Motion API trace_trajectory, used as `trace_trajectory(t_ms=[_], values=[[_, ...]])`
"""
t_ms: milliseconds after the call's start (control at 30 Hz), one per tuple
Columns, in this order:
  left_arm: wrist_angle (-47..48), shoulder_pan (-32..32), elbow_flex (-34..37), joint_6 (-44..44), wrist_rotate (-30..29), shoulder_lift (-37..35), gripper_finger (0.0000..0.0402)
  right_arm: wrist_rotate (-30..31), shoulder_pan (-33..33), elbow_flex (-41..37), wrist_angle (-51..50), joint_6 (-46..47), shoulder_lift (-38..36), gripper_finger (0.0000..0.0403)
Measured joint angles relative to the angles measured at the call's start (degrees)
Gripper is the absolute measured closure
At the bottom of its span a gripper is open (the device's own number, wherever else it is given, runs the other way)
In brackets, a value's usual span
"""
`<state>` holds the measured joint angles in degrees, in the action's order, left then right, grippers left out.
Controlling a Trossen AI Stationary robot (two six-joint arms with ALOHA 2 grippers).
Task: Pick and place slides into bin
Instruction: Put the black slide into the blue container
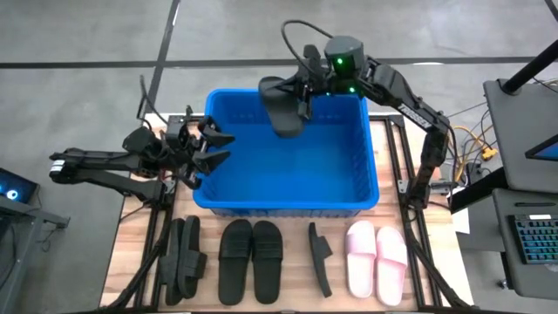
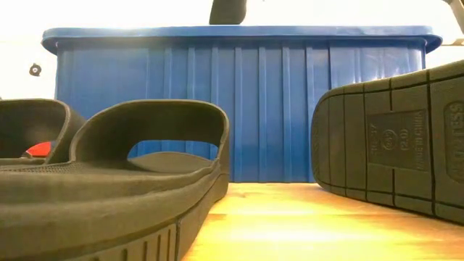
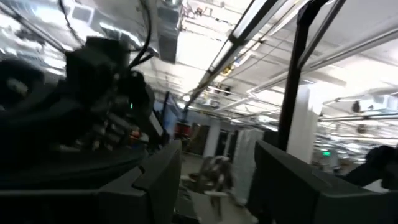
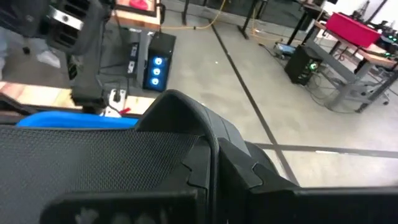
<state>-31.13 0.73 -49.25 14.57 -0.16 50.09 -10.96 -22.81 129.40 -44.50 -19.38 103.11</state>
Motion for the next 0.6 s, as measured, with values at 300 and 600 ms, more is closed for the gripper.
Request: trace_trajectory(t_ms=[300, 600], values=[[0.10, -0.01, 0.00, -4.95, -4.97, -0.68, 0.0212, -1.04, -4.36, -16.95, 13.83, 1.39, -6.51, 0.0391], [0.20, -0.02, 0.00, -5.04, -6.46, -0.63, 0.0212, -2.94, -8.43, -46.61, 34.82, 8.89, -21.20, 0.0391]])
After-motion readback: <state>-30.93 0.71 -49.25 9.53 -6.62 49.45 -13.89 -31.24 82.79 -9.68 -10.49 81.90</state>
